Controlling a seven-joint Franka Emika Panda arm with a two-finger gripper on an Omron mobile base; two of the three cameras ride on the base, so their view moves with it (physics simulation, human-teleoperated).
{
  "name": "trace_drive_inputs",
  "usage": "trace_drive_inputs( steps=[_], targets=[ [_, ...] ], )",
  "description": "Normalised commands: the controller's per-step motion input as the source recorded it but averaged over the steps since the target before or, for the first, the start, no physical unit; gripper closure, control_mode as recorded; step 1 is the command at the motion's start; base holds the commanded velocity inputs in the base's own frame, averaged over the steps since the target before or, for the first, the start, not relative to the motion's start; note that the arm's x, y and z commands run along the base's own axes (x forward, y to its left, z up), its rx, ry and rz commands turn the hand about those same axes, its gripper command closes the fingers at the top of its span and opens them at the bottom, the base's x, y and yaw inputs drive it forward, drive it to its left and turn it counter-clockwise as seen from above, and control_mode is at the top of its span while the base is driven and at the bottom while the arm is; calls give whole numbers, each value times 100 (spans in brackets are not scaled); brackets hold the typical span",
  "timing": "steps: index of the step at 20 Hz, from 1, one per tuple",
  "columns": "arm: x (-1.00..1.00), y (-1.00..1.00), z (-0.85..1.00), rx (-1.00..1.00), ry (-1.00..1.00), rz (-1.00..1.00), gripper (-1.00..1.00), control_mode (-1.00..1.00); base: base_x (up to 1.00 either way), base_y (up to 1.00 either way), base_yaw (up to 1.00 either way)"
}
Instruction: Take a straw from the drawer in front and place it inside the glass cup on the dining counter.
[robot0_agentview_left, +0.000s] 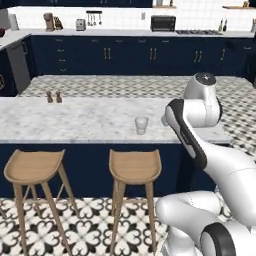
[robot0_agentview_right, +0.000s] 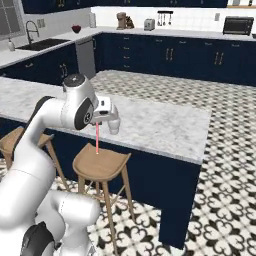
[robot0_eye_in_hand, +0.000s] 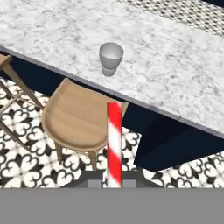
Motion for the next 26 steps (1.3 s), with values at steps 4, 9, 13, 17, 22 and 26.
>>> trace_drive_inputs(
  steps=[4, 9, 13, 17, 22, 26],
  targets=[
    [0, 0, 0, 0, 0, 0, 100, 100, 76, 75, -45],
    [0, 0, 0, 0, 0, 0, 100, 100, 98, 47, -25],
    [33, 0, 7, 3, 1, -7, 100, -100, 49, 8, -9],
    [14, -19, 35, 16, -7, -2, 100, -100, 0, 0, 0],
    [-2, -36, 27, 28, -33, 16, 100, -100, 0, 0, 0],
    [0, -11, 2, 33, -32, 27, 100, -100, 0, 0, 0]
  ],
)
